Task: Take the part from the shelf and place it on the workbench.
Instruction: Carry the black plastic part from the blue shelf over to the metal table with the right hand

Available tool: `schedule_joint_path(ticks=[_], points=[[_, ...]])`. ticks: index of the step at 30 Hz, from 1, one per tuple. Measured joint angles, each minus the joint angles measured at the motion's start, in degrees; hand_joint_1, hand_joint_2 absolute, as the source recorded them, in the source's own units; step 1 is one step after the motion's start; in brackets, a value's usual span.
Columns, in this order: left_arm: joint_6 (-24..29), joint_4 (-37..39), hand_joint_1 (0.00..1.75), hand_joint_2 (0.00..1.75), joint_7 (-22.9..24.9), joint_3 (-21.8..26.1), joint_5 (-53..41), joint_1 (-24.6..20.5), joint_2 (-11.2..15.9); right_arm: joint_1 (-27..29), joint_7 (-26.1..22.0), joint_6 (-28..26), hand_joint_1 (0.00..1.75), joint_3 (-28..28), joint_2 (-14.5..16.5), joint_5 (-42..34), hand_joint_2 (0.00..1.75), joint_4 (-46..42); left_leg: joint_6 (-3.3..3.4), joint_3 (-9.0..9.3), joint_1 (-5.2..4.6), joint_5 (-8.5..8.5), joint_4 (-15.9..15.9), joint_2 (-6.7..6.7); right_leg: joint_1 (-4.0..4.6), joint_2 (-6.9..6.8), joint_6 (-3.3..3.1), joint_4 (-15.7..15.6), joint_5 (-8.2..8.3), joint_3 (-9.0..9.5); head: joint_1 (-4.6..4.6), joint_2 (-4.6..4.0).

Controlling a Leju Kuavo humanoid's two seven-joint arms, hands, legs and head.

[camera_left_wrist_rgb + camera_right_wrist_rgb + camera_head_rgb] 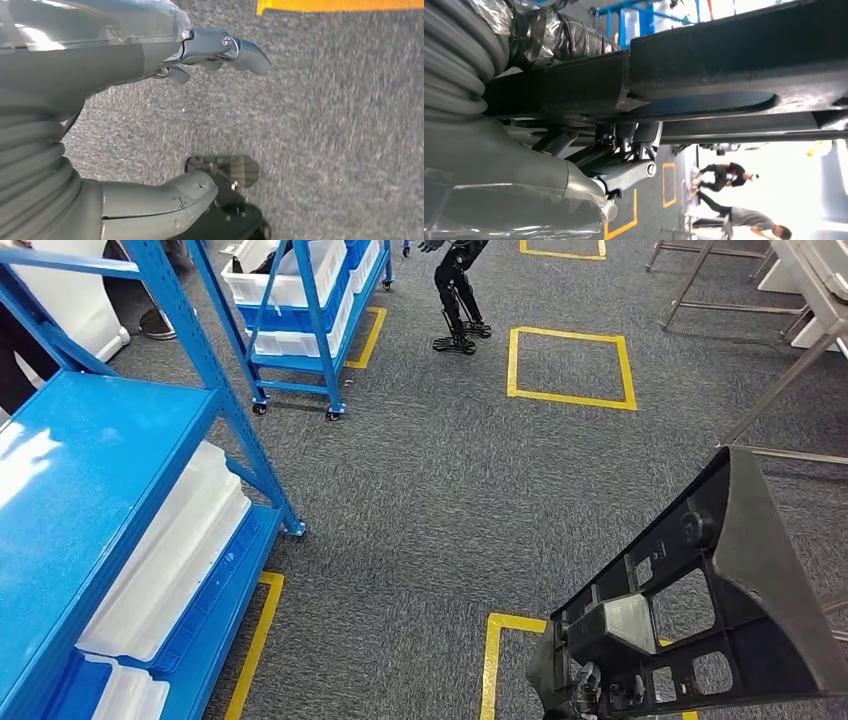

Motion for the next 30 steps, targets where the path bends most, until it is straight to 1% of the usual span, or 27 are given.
schedule_joint_path(ticks=[1,2,3,4,5,6,7,8,9,10,11,12,13,15,16,17,19,20,21,22,23,24,26,27,28,29,30], points=[[-0.01,0.00,0.00,1.75,0.00,0.00,-0.08,-0.07,-0.01,0.01,0.00,-0.11,1.75,-0.01,0.02,0.16,1.75,0.00,-0.23,-0.15,0.07,-0.66,0.78,-1.02,-0.16,0.59,-0.37,-0.37,0.13,0.24,-0.01,0.00],[-0.02,0.00,0.00,1.75,0.00,0.00,-0.15,-0.09,-0.01,-0.04,0.00,-0.24,1.75,0.01,0.05,0.32,1.75,0.00,-0.41,-0.89,0.16,-1.87,2.66,-2.47,-0.36,1.14,-0.74,-0.74,0.27,0.49,-0.01,0.00],[-0.05,0.00,0.00,1.75,0.00,0.00,-0.19,-0.04,0.00,-0.11,0.00,-0.39,1.75,0.04,0.09,0.49,1.75,0.01,-0.52,-2.36,0.27,-3.59,5.84,-4.18,-0.52,1.71,-1.04,-0.94,0.34,0.68,-0.02,0.00],[-0.13,0.00,0.00,1.75,0.00,0.00,-0.20,0.04,0.00,-0.20,0.00,-0.51,1.75,0.08,0.13,0.63,1.75,0.02,-0.60,-4.33,0.29,-5.38,9.76,-5.24,-0.51,2.34,-1.25,-0.96,0.30,0.74,-0.02,0.00],[-0.24,0.00,0.00,1.75,-0.01,0.00,-0.21,0.15,0.00,-0.23,0.00,-0.58,1.75,0.09,0.15,0.76,1.75,0.07,-0.68,-6.36,0.31,-6.71,13.53,-5.66,-0.46,3.06,-1.38,-0.89,0.25,0.75,-0.02,0.00],[-0.38,0.00,0.00,1.75,-0.01,0.00,-0.22,0.27,0.00,-0.24,0.00,-0.62,1.75,0.09,0.17,0.90,1.75,0.14,-0.75,-7.85,0.31,-7.04,15.96,-5.82,-0.41,3.87,-1.45,-0.77,0.17,0.78,-0.02,0.00],[-0.51,0.00,0.00,1.75,-0.02,0.00,-0.25,0.36,0.00,-0.23,0.00,-0.62,1.75,0.09,0.17,1.00,1.75,0.24,-0.77,-8.40,0.31,-6.13,16.25,-5.88,-0.37,4.72,-1.45,-0.61,0.08,0.83,-0.02,0.00],[-0.63,0.00,0.00,1.75,-0.05,0.00,-0.27,0.40,0.01,-0.22,0.00,-0.62,1.75,0.08,0.17,1.09,1.75,0.34,-0.72,-7.89,0.33,-4.13,14.26,-6.07,-0.37,5.60,-1.38,-0.42,-0.04,0.90,-0.03,0.00],[-0.72,0.00,0.00,1.75,-0.09,0.00,-0.30,0.41,0.01,-0.22,0.00,-0.62,1.75,0.08,0.17,1.15,1.75,0.42,-0.62,-6.59,0.36,-1.60,10.64,-6.62,-0.40,6.37,-1.25,-0.18,-0.21,0.98,-0.03,0.00],[-0.79,0.00,0.00,1.75,-0.13,0.00,-0.32,0.38,0.03,-0.23,0.00,-0.62,1.75,0.08,0.17,1.20,1.75,0.48,-0.46,-5.21,0.37,0.23,6.98,-7.56,-0.37,7.02,-1.06,0.12,-0.41,1.00,-0.03,0.00],[-0.85,0.00,0.00,1.75,-0.17,0.00,-0.34,0.33,0.04,-0.24,0.00,-0.63,1.75,0.09,0.17,1.24,1.75,0.52,-0.26,-4.08,0.40,1.33,4.00,-8.49,-0.36,7.62,-0.83,0.44,-0.57,0.87,-0.02,0.00],[-0.89,0.00,0.00,1.75,-0.16,0.00,-0.34,0.28,0.05,-0.23,0.00,-0.65,1.75,0.09,0.17,1.27,1.75,0.56,-0.06,-3.47,0.36,1.66,2.31,-9.21,-0.41,8.08,-0.55,0.67,-0.66,0.66,-0.01,0.00],[-0.92,0.00,0.00,1.75,-0.14,0.00,-0.34,0.20,0.07,-0.21,0.00,-0.67,1.75,0.10,0.17,1.29,1.75,0.62,0.19,-3.25,0.25,1.41,1.77,-9.48,-0.48,8.55,-0.19,0.75,-0.63,0.43,-0.01,0.00],[-0.95,0.00,0.00,1.75,-0.07,0.01,-0.33,0.07,0.07,-0.12,0.00,-0.61,1.75,0.09,0.17,1.32,1.75,0.75,0.86,-3.00,0.22,1.69,1.21,-8.73,-0.69,9.11,0.49,0.75,-0.52,0.09,0.00,0.00],[-0.96,0.00,0.00,1.75,-0.05,0.02,-0.33,0.03,0.06,-0.10,0.00,-0.52,1.75,0.09,0.17,1.33,1.75,0.80,1.25,-2.84,0.28,1.90,0.89,-8.21,-0.65,8.38,0.75,1.22,-0.86,-0.16,0.03,0.00],[-0.97,0.00,0.00,1.75,-0.03,0.02,-0.34,0.04,0.05,-0.14,0.00,-0.35,1.75,0.09,0.17,1.34,1.75,0.87,1.61,-2.72,0.38,2.09,0.55,-7.58,-0.58,7.10,0.97,2.66,-1.80,-0.88,0.08,0.00],[-1.01,0.00,0.00,1.75,-0.01,0.02,-0.39,0.18,0.04,-0.32,0.00,0.04,1.75,0.13,0.17,1.36,1.75,1.10,1.99,-2.55,0.35,2.13,0.24,-6.18,-0.62,3.99,1.36,8.77,-5.08,-3.93,0.16,0.00],[-1.03,0.00,0.00,1.75,0.00,0.02,-0.42,0.28,0.05,-0.39,0.00,0.21,1.75,0.15,0.17,1.36,1.75,1.26,2.06,-2.53,0.30,2.04,0.24,-5.39,-0.77,3.20,1.56,12.46,-6.62,-5.86,0.17,0.00],[-1.05,0.00,0.00,1.75,0.00,0.02,-0.44,0.35,0.05,-0.41,0.00,0.30,1.75,0.16,0.17,1.36,1.75,1.43,2.05,-2.49,0.26,1.93,0.26,-4.60,-0.93,2.79,1.72,15.13,-7.35,-7.28,0.17,0.00],[-1.06,0.00,0.00,1.75,0.00,0.02,-0.45,0.36,0.05,-0.39,0.00,0.35,1.75,0.15,0.17,1.36,1.75,1.58,1.99,-2.39,0.25,1.79,0.27,-3.85,-1.09,2.56,1.83,15.93,-7.02,-7.76,0.17,0.00],[-1.08,0.00,0.00,1.75,0.00,0.02,-0.50,0.35,0.05,-0.38,0.00,0.39,1.75,0.15,0.17,1.31,1.75,1.69,1.90,-2.21,0.25,1.63,0.27,-3.14,-1.20,2.27,1.86,14.34,-5.57,-6.97,0.17,0.00],[-1.13,0.00,0.00,1.75,0.00,0.02,-0.60,0.32,0.04,-0.38,0.00,0.51,1.75,0.15,0.17,1.19,1.75,1.76,1.76,-1.92,0.26,1.43,0.27,-2.48,-1.25,1.68,1.78,10.86,-3.46,-5.14,0.18,0.00],[-1.25,0.00,0.00,1.75,0.00,0.03,-0.79,0.29,0.03,-0.47,0.00,0.93,1.75,0.17,0.17,0.78,1.75,1.77,1.33,-1.34,0.15,0.94,0.26,-1.32,-0.84,-0.74,1.32,3.35,-0.71,-1.12,0.17,0.00],[-1.31,0.00,0.00,1.75,0.00,0.03,-0.85,0.25,0.02,-0.51,0.00,1.13,1.75,0.19,0.17,0.57,1.75,1.76,1.04,-1.11,0.06,0.73,0.27,-0.84,-0.51,-1.55,1.07,1.25,-0.30,-0.05,0.16,0.00],[-1.35,0.00,0.00,1.75,0.00,0.04,-0.88,0.18,0.02,-0.54,0.00,1.25,1.75,0.19,0.17,0.43,1.75,1.76,0.75,-0.92,-0.02,0.57,0.21,-0.37,-0.19,-1.89,0.82,0.49,-0.51,0.28,0.15,0.00],[-1.39,0.00,0.00,1.75,0.01,0.04,-0.91,0.07,0.02,-0.51,0.00,1.29,1.75,0.18,0.17,0.35,1.75,1.75,0.45,-0.73,-0.09,0.46,0.13,0.13,0.01,-1.33,0.59,0.39,-0.51,0.18,0.14,0.00],[-1.44,0.00,0.00,1.75,0.01,0.04,-0.94,-0.06,0.02,-0.47,0.00,1.28,1.75,0.18,0.17,0.30,1.75,1.74,0.13,-0.52,-0.04,0.27,0.04,0.49,-0.09,-0.64,0.32,0.21,-0.43,0.25,0.12,0.00]])
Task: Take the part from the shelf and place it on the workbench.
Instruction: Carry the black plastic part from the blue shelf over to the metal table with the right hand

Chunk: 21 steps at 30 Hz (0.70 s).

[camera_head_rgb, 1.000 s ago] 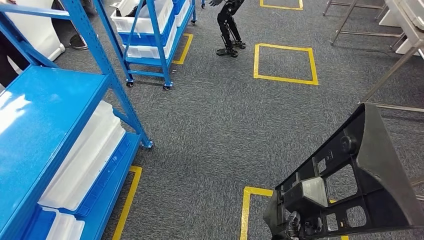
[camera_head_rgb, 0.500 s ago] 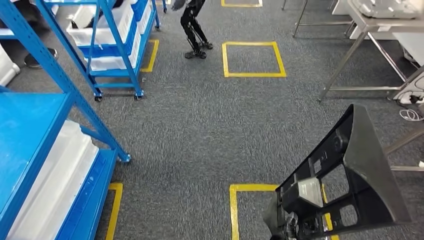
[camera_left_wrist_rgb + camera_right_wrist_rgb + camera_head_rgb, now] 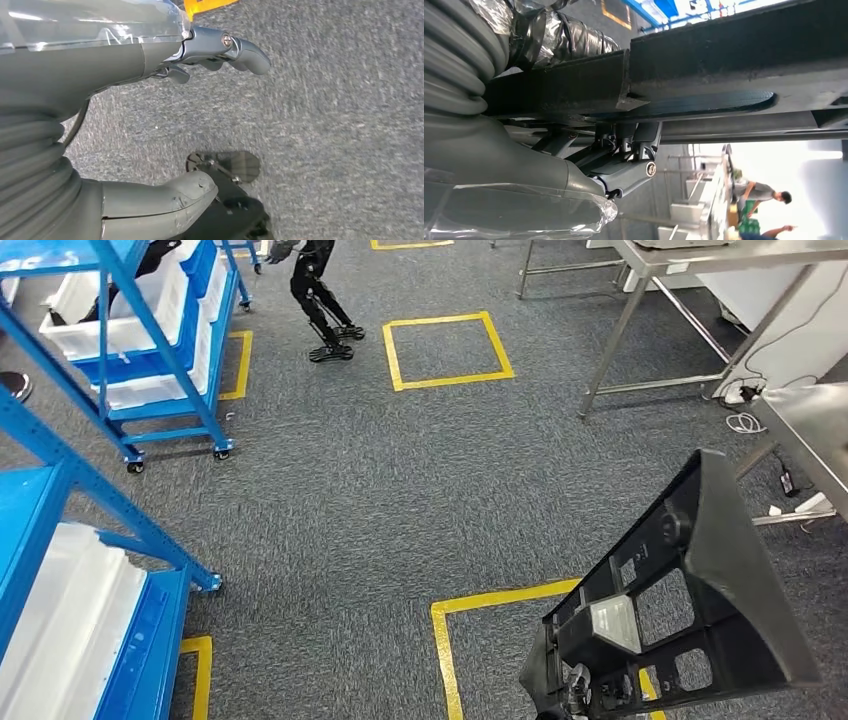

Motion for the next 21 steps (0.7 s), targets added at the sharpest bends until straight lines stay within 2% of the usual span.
schedule_joint_path(ticks=[1,3,4,5,6,7,8,9,10,11,12,13,14,15,16,17,18,20,21], points=[[-0.04,0.00,0.00,1.75,0.00,0.00,-0.04,-0.09,0.01,0.04,0.00,-0.01,1.75,-0.01,0.01,-0.03,1.75,-0.01,-0.29,0.10,0.09,-0.44,0.30,-0.58,-0.15,0.63,-0.33,-0.30,0.10,0.18,-0.01,0.00],[-0.10,0.00,0.00,1.75,-0.01,0.00,-0.09,-0.15,0.02,-0.04,0.00,-0.02,1.75,0.04,0.03,-0.08,1.75,-0.03,-0.64,-1.26,0.30,-2.89,4.00,-3.44,-0.53,1.90,-1.06,-0.92,0.35,0.64,-0.05,0.00],[-0.11,0.00,0.00,1.75,-0.01,0.01,-0.10,-0.08,0.02,-0.09,0.00,-0.03,1.75,0.07,0.07,-0.09,1.75,-0.02,-0.68,-2.87,0.37,-4.68,7.54,-5.10,-0.52,2.52,-1.30,-0.99,0.35,0.74,-0.06,0.00],[-0.13,0.00,0.00,1.75,0.00,0.01,-0.10,0.03,0.02,-0.15,0.00,-0.03,1.75,0.09,0.09,-0.10,1.75,-0.01,-0.70,-4.95,0.38,-6.36,11.62,-5.92,-0.49,3.24,-1.48,-0.94,0.31,0.76,-0.07,0.00],[-0.15,0.00,0.00,1.75,0.01,0.02,-0.10,0.16,0.02,-0.16,0.00,-0.04,1.75,0.10,0.12,-0.10,1.75,0.01,-0.72,-6.80,0.38,-7.26,14.90,-6.23,-0.43,4.09,-1.56,-0.86,0.26,0.78,-0.07,0.00],[-0.17,0.00,0.00,1.75,0.01,0.02,-0.10,0.27,0.01,-0.14,0.00,-0.06,1.75,0.10,0.13,-0.10,1.75,0.01,-0.71,-7.92,0.38,-7.03,16.43,-6.34,-0.37,4.99,-1.59,-0.76,0.20,0.82,-0.07,0.00],[-0.19,0.00,0.00,1.75,0.01,0.02,-0.10,0.33,0.01,-0.11,0.00,-0.09,1.75,0.09,0.13,-0.10,1.75,0.02,-0.65,-8.06,0.38,-5.62,15.77,-6.45,-0.33,5.92,-1.57,-0.63,0.13,0.90,-0.07,0.00],[-0.21,0.00,0.00,1.75,0.01,0.02,-0.10,0.33,0.02,-0.10,0.00,-0.13,1.75,0.08,0.13,-0.10,1.75,0.02,-0.53,-7.17,0.39,-3.31,12.96,-6.81,-0.34,6.82,-1.49,-0.50,0.04,1.02,-0.07,0.00],[-0.21,0.00,0.00,1.75,0.01,0.02,-0.11,0.32,0.03,-0.10,0.00,-0.15,1.75,0.08,0.13,-0.10,1.75,0.03,-0.34,-5.77,0.41,-0.96,9.07,-7.94,-0.39,7.62,-1.34,-0.35,-0.10,1.10,-0.07,0.00],[-0.22,0.00,0.00,1.75,0.03,0.03,-0.15,0.31,0.06,-0.14,0.00,-0.19,1.75,0.08,0.13,-0.10,1.75,0.05,-0.17,-4.43,0.49,0.67,5.47,-9.62,-0.36,8.37,-1.12,-0.06,-0.25,1.05,-0.06,0.00],[-0.25,0.00,0.00,1.75,0.08,0.04,-0.20,0.33,0.07,-0.17,0.00,-0.24,1.75,0.09,0.14,-0.10,1.75,0.10,-0.03,-3.45,0.51,1.54,2.97,-11.06,-0.46,9.11,-0.81,0.14,-0.30,0.85,-0.07,0.00],[-0.28,0.00,0.00,1.75,0.13,0.05,-0.24,0.33,0.09,-0.18,0.00,-0.32,1.75,0.09,0.14,-0.11,1.75,0.15,0.11,-2.96,0.46,1.67,1.68,-12.09,-0.58,9.78,-0.45,0.27,-0.30,0.56,-0.08,0.00],[-0.32,0.00,0.00,1.75,0.18,0.07,-0.27,0.34,0.10,-0.18,0.00,-0.45,1.75,0.08,0.15,-0.12,1.75,0.21,0.24,-2.80,0.38,1.55,1.36,-12.19,-0.73,10.53,-0.04,0.30,-0.18,0.27,-0.09,0.00],[-0.35,0.00,0.00,1.75,0.22,0.08,-0.27,0.31,0.10,-0.13,0.00,-0.60,1.75,0.05,0.15,-0.13,1.75,0.25,0.47,-2.71,0.34,1.63,1.17,-11.53,-0.86,11.26,0.37,0.16,0.01,0.06,-0.09,0.00],[-0.37,0.00,0.00,1.75,0.22,0.09,-0.28,0.24,0.06,-0.07,0.00,-0.72,1.75,0.00,0.15,-0.14,1.75,0.28,0.78,-2.57,0.42,1.82,0.79,-10.72,-0.90,11.32,0.66,0.22,0.01,-0.07,-0.09,0.00],[-0.41,0.00,0.00,1.75,0.22,0.11,-0.28,0.17,0.02,-0.03,0.01,-0.81,1.75,-0.04,0.15,-0.15,1.75,0.32,1.10,-2.38,0.54,2.04,0.35,-9.92,-0.81,10.21,0.93,0.89,-0.44,-0.45,-0.03,0.00],[-0.49,0.00,0.00,1.75,0.21,0.13,-0.28,0.12,-0.03,-0.06,0.01,-0.84,1.75,-0.07,0.14,-0.15,1.75,0.34,1.42,-2.19,0.66,2.21,-0.08,-9.00,-0.69,8.45,1.18,2.66,-1.53,-1.35,0.03,0.00],[-0.84,0.00,0.00,1.75,0.18,0.22,-0.27,0.19,-0.05,-0.15,0.02,-0.92,1.75,-0.07,0.13,-0.14,1.75,0.43,1.80,-1.94,0.55,2.24,-0.46,-7.07,-0.77,4.56,1.68,9.20,-4.89,-4.69,0.14,0.00],[-1.05,0.00,0.00,1.75,0.18,0.27,-0.26,0.29,-0.04,-0.17,0.02,-1.04,1.75,-0.05,0.13,-0.11,1.75,0.48,1.89,-1.89,0.50,2.13,-0.47,-6.05,-0.96,3.78,1.94,12.55,-6.12,-6.47,0.14,0.00]])
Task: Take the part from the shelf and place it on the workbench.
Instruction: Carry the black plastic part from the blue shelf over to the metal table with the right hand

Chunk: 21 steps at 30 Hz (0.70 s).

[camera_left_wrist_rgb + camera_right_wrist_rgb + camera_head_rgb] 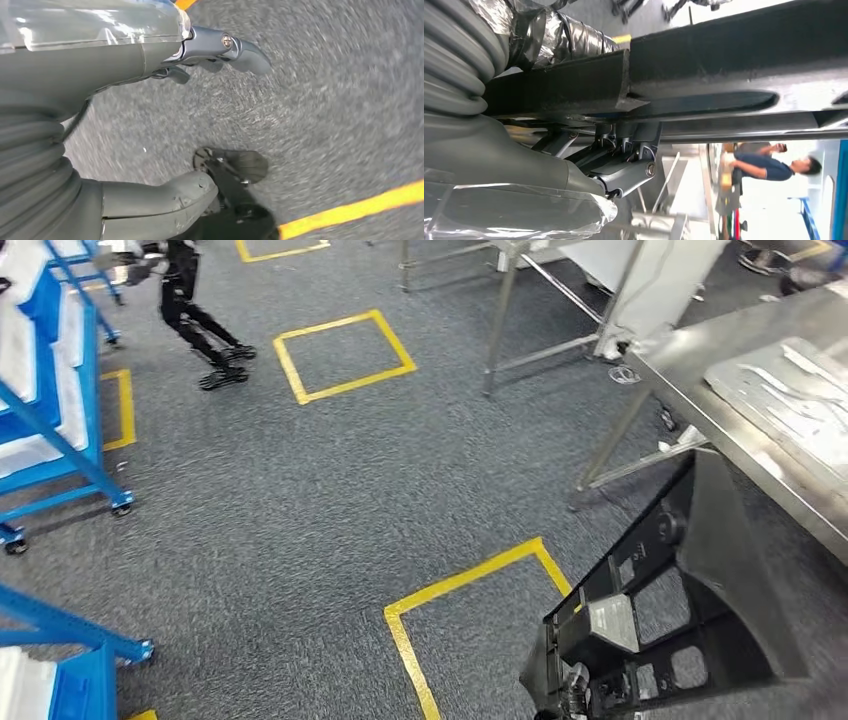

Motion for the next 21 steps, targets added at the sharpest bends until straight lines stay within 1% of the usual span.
schedule_joint_path(ticks=[1,2,3,4,5,6,7,8,9,10,11,12,13,14,15,16,17,18,19,20,21], points=[[-0.20,0.00,0.00,1.75,0.00,0.04,0.01,0.06,0.01,0.04,0.00,-0.21,1.75,0.00,0.00,0.05,1.75,0.04,-0.01,0.09,-0.02,-0.14,0.01,0.95,-0.22,-0.40,0.23,1.93,-0.26,-1.07,0.00,0.00],[-0.34,0.00,0.00,1.75,-0.01,0.07,0.04,0.07,0.00,0.11,0.00,-0.46,1.75,-0.01,-0.01,0.11,1.75,0.05,-0.07,0.22,-0.01,-0.30,0.01,1.83,-0.43,-0.70,0.43,1.76,0.58,-1.05,0.01,0.00],[-0.47,0.00,0.00,1.75,-0.01,0.09,0.08,0.06,-0.02,0.16,0.00,-0.69,1.75,-0.01,-0.01,0.19,1.75,0.07,-0.20,0.45,0.01,-0.49,0.02,2.63,-0.61,-1.14,0.56,-0.59,2.31,0.15,0.01,0.00],[-0.58,0.00,0.00,1.75,-0.02,0.10,0.11,0.03,-0.03,0.18,0.00,-0.91,1.75,-0.01,-0.02,0.34,1.75,0.07,-0.40,0.78,0.02,-0.72,0.02,3.34,-0.69,-2.26,0.55,-4.52,4.34,2.26,0.01,0.00],[-0.73,0.01,0.00,1.75,-0.08,0.11,0.14,0.02,-0.05,0.15,-0.01,-1.05,1.75,0.03,-0.02,0.54,1.75,0.07,-0.68,1.08,-0.08,-0.98,0.04,3.99,-0.49,-3.58,0.41,-8.31,5.74,4.32,0.01,0.00],[-0.88,0.01,0.00,1.75,-0.13,0.12,0.14,0.01,-0.07,0.12,-0.01,-1.16,1.75,0.09,-0.02,0.76,1.75,0.04,-1.00,1.35,-0.18,-1.25,0.06,4.55,-0.24,-4.59,0.10,-11.15,6.59,5.82,-0.02,0.00],[-1.04,0.02,0.00,1.75,-0.18,0.13,0.14,-0.03,-0.08,0.09,-0.02,-1.26,1.75,0.16,-0.01,0.98,1.75,0.02,-1.33,1.59,-0.29,-1.47,0.07,5.08,0.05,-5.23,-0.28,-12.63,6.75,6.57,-0.03,0.00],[-1.17,0.02,0.00,1.75,-0.23,0.13,0.14,-0.11,-0.09,0.10,-0.02,-1.37,1.75,0.22,-0.01,1.12,1.75,-0.01,-1.66,1.81,-0.37,-1.63,0.02,5.63,0.34,-4.98,-0.64,-12.83,6.50,6.57,-0.05,0.00],[-1.25,0.01,0.00,1.75,-0.27,0.14,0.14,-0.24,-0.10,0.19,-0.02,-1.53,1.75,0.25,0.00,1.21,1.75,-0.05,-1.96,2.11,-0.37,-1.75,-0.08,6.18,0.40,-4.28,-1.03,-12.91,6.54,6.48,-0.06,0.00],[-1.28,0.01,0.00,1.75,-0.34,0.15,0.15,-0.39,-0.11,0.30,-0.02,-1.72,1.75,0.27,0.01,1.35,1.75,-0.09,-2.27,2.33,-0.24,-2.00,0.00,6.12,0.29,-3.65,-1.40,-13.12,6.60,6.58,-0.06,0.00],[-1.27,0.00,0.00,1.75,-0.49,0.16,0.15,-0.49,-0.12,0.37,-0.02,-1.93,1.75,0.30,0.01,1.50,1.75,-0.14,-2.53,2.23,-0.13,-2.63,0.68,5.21,0.15,-3.02,-1.79,-13.41,6.72,6.75,-0.06,0.00],[-1.26,0.00,0.00,1.75,-0.66,0.17,0.16,-0.53,-0.13,0.40,-0.02,-2.12,1.75,0.36,0.02,1.72,1.75,-0.19,-2.72,1.53,-0.02,-3.84,2.49,3.77,-0.03,-2.40,-2.21,-13.71,6.85,6.94,-0.07,0.00],[-1.24,0.00,0.00,1.75,-0.83,0.19,0.16,-0.47,-0.13,0.39,-0.02,-2.31,1.75,0.47,0.03,1.98,1.75,-0.22,-2.84,0.14,0.09,-5.60,5.58,2.00,-0.20,-1.76,-2.55,-13.88,6.92,7.11,-0.08,0.00],[-1.21,0.00,0.00,1.75,-0.97,0.24,0.16,-0.35,-0.13,0.36,-0.02,-2.55,1.75,0.60,0.04,2.22,1.75,-0.24,-2.87,-1.77,0.08,-7.50,9.52,0.66,-0.15,-1.09,-2.79,-13.89,6.89,7.15,-0.09,0.00],[-1.16,0.00,0.00,1.75,-1.03,0.31,0.15,-0.23,-0.13,0.37,-0.02,-2.79,1.75,0.72,0.04,2.51,1.75,-0.24,-2.93,-3.79,0.08,-9.00,13.42,0.03,-0.09,-0.32,-2.94,-13.82,6.85,7.15,-0.10,0.00],[-1.09,0.01,0.00,1.75,-1.06,0.37,0.10,-0.10,-0.13,0.42,-0.02,-3.05,1.75,0.81,0.04,2.78,1.75,-0.25,-2.96,-5.34,0.08,-9.52,16.10,-0.22,-0.04,0.53,-3.00,-13.71,6.79,7.17,-0.10,0.00],[-1.00,0.01,0.00,1.75,-1.06,0.43,0.01,-0.02,-0.13,0.48,-0.02,-3.31,1.75,0.87,0.04,3.01,1.75,-0.25,-2.95,-6.02,0.08,-8.81,16.70,-0.32,0.00,1.43,-3.00,-13.55,6.71,7.21,-0.10,0.00],[-0.88,0.01,0.00,1.75,-1.06,0.45,-0.10,0.01,-0.13,0.54,-0.02,-3.50,1.75,0.93,0.04,3.20,1.75,-0.27,-2.88,-5.66,0.10,-6.97,15.03,-0.50,-0.01,2.37,-2.92,-13.36,6.59,7.26,-0.10,0.00],[-0.77,0.01,0.00,1.75,-1.06,0.46,-0.24,0.01,-0.13,0.60,-0.02,-3.68,1.75,1.02,0.04,3.33,1.75,-0.29,-2.75,-4.44,0.14,-4.46,11.52,-1.14,-0.03,3.29,-2.78,-13.11,6.44,7.30,-0.10,0.00],[-0.67,0.00,0.00,1.75,-1.06,0.47,-0.34,-0.02,-0.12,0.63,-0.02,-3.83,1.75,1.10,0.04,3.42,1.75,-0.31,-2.55,-3.04,0.19,-2.53,7.79,-2.55,-0.03,4.11,-2.56,-12.84,6.25,7.30,-0.10,0.00],[-0.60,0.00,0.00,1.75,-1.06,0.48,-0.43,-0.01,-0.11,0.64,-0.02,-3.92,1.75,1.17,0.03,3.49,1.75,-0.33,-2.36,-1.86,0.28,-1.27,4.60,-3.93,0.00,4.85,-2.31,-12.49,6.09,7.17,-0.10,0.00]])
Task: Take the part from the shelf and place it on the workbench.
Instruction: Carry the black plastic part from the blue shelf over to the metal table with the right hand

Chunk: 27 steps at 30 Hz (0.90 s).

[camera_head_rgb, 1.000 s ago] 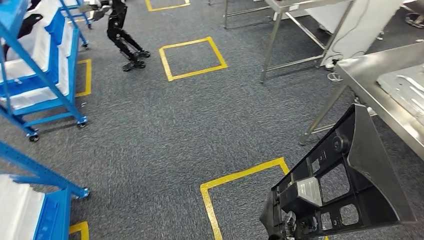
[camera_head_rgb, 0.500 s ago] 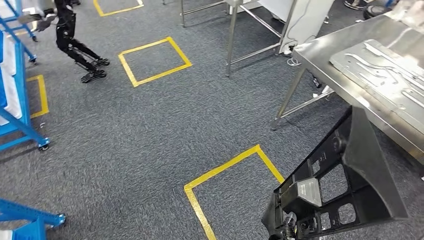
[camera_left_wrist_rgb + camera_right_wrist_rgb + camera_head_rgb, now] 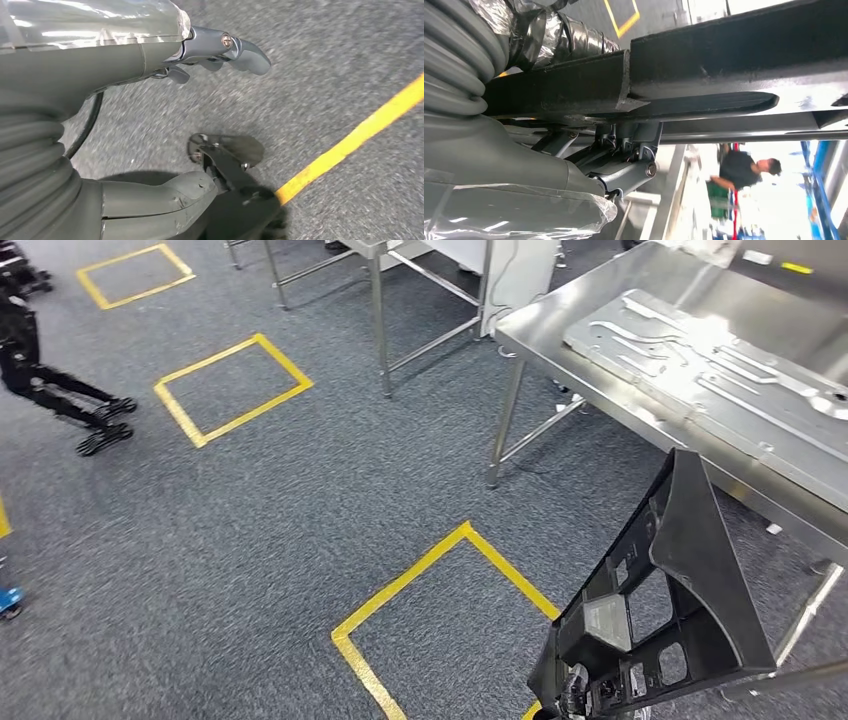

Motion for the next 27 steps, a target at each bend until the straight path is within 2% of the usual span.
schedule_joint_path(ticks=[1,2,3,4,5,6,8,9,10,11,12,13,15,16,17,19,20,21,23,24,25,26,27], points=[[0.04,0.00,0.00,1.75,0.01,0.01,-0.09,-0.01,0.01,0.03,0.00,-0.04,1.75,0.06,-0.01,0.06,1.75,-0.03,0.18,0.71,-0.01,0.46,-1.89,-1.09,-0.04,0.65,0.32,0.22,-0.08,-0.19,0.00,0.00],[0.07,0.00,0.00,1.75,0.03,0.02,-0.14,-0.02,0.02,0.09,0.00,-0.04,1.75,0.10,-0.02,0.10,1.75,-0.07,0.44,0.98,-0.09,0.25,-2.49,-1.58,-0.08,1.27,0.71,0.29,-0.05,-0.40,-0.01,0.00],[0.09,0.00,0.00,1.75,0.03,0.03,-0.21,-0.06,0.04,0.17,0.00,-0.04,1.75,0.13,-0.03,0.16,1.75,-0.12,0.69,1.11,-0.18,0.31,-2.75,-1.14,-0.15,1.91,1.12,0.24,0.06,-0.63,-0.01,0.00],[0.12,0.00,0.00,1.75,0.04,0.03,-0.27,-0.15,0.02,0.29,0.00,-0.09,1.75,0.14,-0.04,0.24,1.75,-0.19,1.08,1.24,-0.16,0.47,-2.91,-0.45,-0.23,1.95,1.47,0.20,0.11,-0.77,-0.01,0.00],[0.17,0.01,0.00,1.75,0.02,0.04,-0.33,-0.23,-0.01,0.38,0.00,-0.16,1.75,0.15,-0.06,0.37,1.75,-0.29,1.51,1.39,-0.06,0.65,-3.18,0.22,-0.16,0.95,1.76,0.60,-0.16,-1.02,0.03,0.00],[0.22,0.01,0.00,1.75,0.00,0.04,-0.41,-0.26,-0.05,0.44,0.00,-0.24,1.75,0.18,-0.08,0.51,1.75,-0.38,1.88,1.50,0.06,0.81,-3.48,0.99,-0.07,-0.67,1.98,1.86,-1.00,-1.69,0.08,0.00],[0.29,0.01,0.00,1.75,-0.05,0.05,-0.54,-0.11,-0.10,0.45,0.00,-0.37,1.75,0.28,-0.11,0.79,1.75,-0.56,2.34,1.67,0.05,0.83,-3.78,2.70,0.04,-4.29,2.34,7.70,-4.26,-4.62,0.17,0.00],[0.28,0.01,0.00,1.75,-0.07,0.05,-0.58,0.02,-0.10,0.45,0.00,-0.41,1.75,0.32,-0.13,0.86,1.75,-0.59,2.42,1.72,-0.03,0.73,-3.77,3.66,-0.03,-5.05,2.50,11.45,-5.91,-6.60,0.18,0.00],[0.28,0.01,0.00,1.75,-0.07,0.05,-0.61,0.11,-0.10,0.48,0.00,-0.45,1.75,0.34,-0.14,0.91,1.75,-0.61,2.43,1.77,-0.10,0.60,-3.75,4.62,-0.12,-5.36,2.62,14.38,-6.81,-8.16,0.18,0.00],[0.28,0.02,0.00,1.75,-0.07,0.05,-0.62,0.13,-0.10,0.51,0.00,-0.52,1.75,0.36,-0.15,0.95,1.75,-0.60,2.41,1.88,-0.13,0.44,-3.75,5.52,-0.19,-5.51,2.67,15.52,-6.64,-8.82,0.18,0.00],[0.32,0.02,0.00,1.75,-0.09,0.04,-0.63,0.10,-0.10,0.55,0.00,-0.60,1.75,0.36,-0.16,0.98,1.75,-0.61,2.34,2.10,-0.15,0.24,-3.75,6.34,-0.23,-5.72,2.64,14.37,-5.35,-8.23,0.17,0.00],[0.41,0.02,0.00,1.75,-0.20,0.04,-0.72,0.06,-0.11,0.57,0.00,-0.76,1.75,0.37,-0.16,1.10,1.75,-0.63,2.23,2.43,-0.15,0.02,-3.76,7.08,-0.22,-6.28,2.49,11.11,-3.31,-6.48,0.17,0.00],[0.80,0.02,0.00,1.75,-0.78,0.04,-1.04,0.00,-0.14,0.58,0.01,-1.20,1.75,0.43,-0.16,1.54,1.75,-0.73,1.83,3.10,-0.29,-0.53,-3.77,8.34,0.20,-8.84,1.85,3.41,-0.27,-2.37,0.17,0.00],[1.08,0.01,0.00,1.75,-1.24,0.04,-1.25,-0.02,-0.15,0.59,0.01,-1.44,1.75,0.52,-0.16,1.78,1.75,-0.83,1.53,3.34,-0.38,-0.78,-3.81,8.87,0.50,-9.76,1.47,1.10,0.28,-1.16,0.17,0.00],[1.32,0.01,0.00,1.75,-1.68,0.04,-1.41,-0.06,-0.15,0.64,0.02,-1.66,1.75,0.60,-0.16,1.96,1.75,-0.93,1.22,3.56,-0.47,-0.99,-3.87,9.39,0.78,-10.15,1.13,0.19,0.20,-0.76,0.17,0.00],[1.63,0.00,0.00,1.75,-2.30,0.03,-1.58,-0.28,-0.14,0.83,0.02,-1.97,1.75,0.74,-0.16,2.13,1.75,-1.13,0.58,4.19,-0.56,-1.26,-4.16,10.34,0.80,-8.78,0.54,-0.01,0.22,-0.77,0.16,0.00],[1.68,0.00,0.00,1.75,-2.45,0.02,-1.61,-0.41,-0.14,0.97,0.02,-2.09,1.75,0.79,-0.16,2.17,1.75,-1.19,0.27,4.43,-0.52,-1.60,-3.98,9.70,0.61,-8.09,0.24,-0.35,0.37,-0.62,0.15,0.00],[1.72,0.00,0.00,1.75,-2.53,0.01,-1.64,-0.50,-0.13,1.07,0.02,-2.17,1.75,0.90,-0.16,2.22,1.75,-1.24,0.03,4.21,-0.46,-2.44,-2.95,8.36,0.40,-7.42,-0.12,-0.69,0.55,-0.41,0.14,0.00],[1.54,0.01,0.00,1.75,-2.55,0.00,-1.71,-0.46,-0.11,1.16,0.03,-2.22,1.75,1.22,-0.16,2.39,1.75,-1.32,-0.23,1.77,-0.26,-5.56,2.58,4.89,0.17,-6.16,-0.67,-1.08,0.73,-0.10,0.12,0.00],[1.32,0.02,0.00,1.75,-2.47,0.01,-1.70,-0.35,-0.11,1.15,0.04,-2.21,1.75,1.35,-0.16,2.46,1.75,-1.34,-0.29,-0.26,-0.22,-7.27,6.53,4.04,0.20,-5.42,-0.86,-1.03,0.70,-0.09,0.11,0.00],[1.02,0.02,0.00,1.75,-2.38,0.01,-1.68,-0.22,-0.10,1.14,0.06,-2.19,1.75,1.41,-0.16,2.50,1.75,-1.34,-0.35,-2.18,-0.20,-8.27,9.91,3.75,0.24,-4.59,-0.96,-0.94,0.63,-0.07,0.10,0.00],[0.70,0.02,0.00,1.75,-2.28,0.02,-1.65,-0.12,-0.10,1.15,0.07,-2.19,1.75,1.44,-0.17,2.51,1.75,-1.34,-0.38,-3.48,-0.20,-8.16,11.71,3.64,0.29,-3.69,-1.01,-0.83,0.55,-0.03,0.10,0.00],[0.43,0.02,0.00,1.75,-2.20,0.02,-1.60,-0.07,-0.10,1.15,0.08,-2.19,1.75,1.45,-0.17,2.51,1.75,-1.34,-0.36,-3.85,-0.20,-6.88,11.38,3.56,0.31,-2.76,-1.02,-0.70,0.45,0.05,0.10,0.00]])
